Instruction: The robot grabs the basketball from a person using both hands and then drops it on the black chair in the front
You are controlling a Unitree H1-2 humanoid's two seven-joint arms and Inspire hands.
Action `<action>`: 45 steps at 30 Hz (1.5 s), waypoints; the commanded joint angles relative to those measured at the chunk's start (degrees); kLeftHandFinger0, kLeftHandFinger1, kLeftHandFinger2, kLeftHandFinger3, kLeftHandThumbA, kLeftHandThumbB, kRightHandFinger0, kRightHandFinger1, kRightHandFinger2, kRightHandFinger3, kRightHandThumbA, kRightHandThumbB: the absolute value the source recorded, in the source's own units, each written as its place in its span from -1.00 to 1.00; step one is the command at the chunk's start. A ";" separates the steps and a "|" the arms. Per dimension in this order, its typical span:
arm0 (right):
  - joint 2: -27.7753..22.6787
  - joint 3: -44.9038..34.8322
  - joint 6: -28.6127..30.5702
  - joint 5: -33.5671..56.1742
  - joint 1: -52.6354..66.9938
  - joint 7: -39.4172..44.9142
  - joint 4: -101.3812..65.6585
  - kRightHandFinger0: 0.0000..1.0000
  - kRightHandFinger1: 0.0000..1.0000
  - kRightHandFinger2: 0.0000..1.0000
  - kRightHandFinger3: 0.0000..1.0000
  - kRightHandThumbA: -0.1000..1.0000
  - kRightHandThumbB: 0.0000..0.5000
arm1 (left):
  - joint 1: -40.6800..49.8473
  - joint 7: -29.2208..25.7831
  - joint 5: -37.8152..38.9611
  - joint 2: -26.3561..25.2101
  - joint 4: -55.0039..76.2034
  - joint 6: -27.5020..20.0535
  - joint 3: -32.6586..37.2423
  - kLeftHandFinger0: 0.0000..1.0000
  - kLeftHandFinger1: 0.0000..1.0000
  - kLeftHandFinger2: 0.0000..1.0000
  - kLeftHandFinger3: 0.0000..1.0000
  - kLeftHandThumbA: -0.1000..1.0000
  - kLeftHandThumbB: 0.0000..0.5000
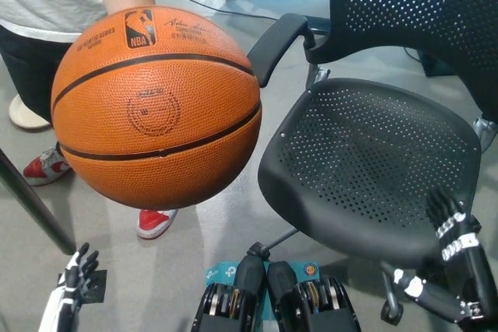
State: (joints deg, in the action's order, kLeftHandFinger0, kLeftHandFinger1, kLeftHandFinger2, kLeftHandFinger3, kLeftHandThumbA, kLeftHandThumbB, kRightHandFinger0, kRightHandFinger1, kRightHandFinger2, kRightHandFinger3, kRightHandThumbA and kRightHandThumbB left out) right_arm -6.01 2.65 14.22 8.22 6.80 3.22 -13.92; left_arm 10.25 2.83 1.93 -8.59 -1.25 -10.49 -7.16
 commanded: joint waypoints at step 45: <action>8.81 5.94 -22.12 18.96 -30.80 10.63 0.84 1.00 1.00 1.00 1.00 1.00 0.96 | -16.35 -3.14 0.00 2.09 26.08 9.93 -4.09 1.00 1.00 1.00 1.00 1.00 0.03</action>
State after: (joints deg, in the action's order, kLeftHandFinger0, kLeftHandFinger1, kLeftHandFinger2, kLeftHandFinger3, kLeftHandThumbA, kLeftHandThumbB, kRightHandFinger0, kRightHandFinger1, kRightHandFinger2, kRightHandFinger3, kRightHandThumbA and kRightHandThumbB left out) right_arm 2.06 9.49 -7.77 22.07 -22.03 10.37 -10.87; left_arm -4.81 0.74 3.20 -6.22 23.50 -1.61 -11.57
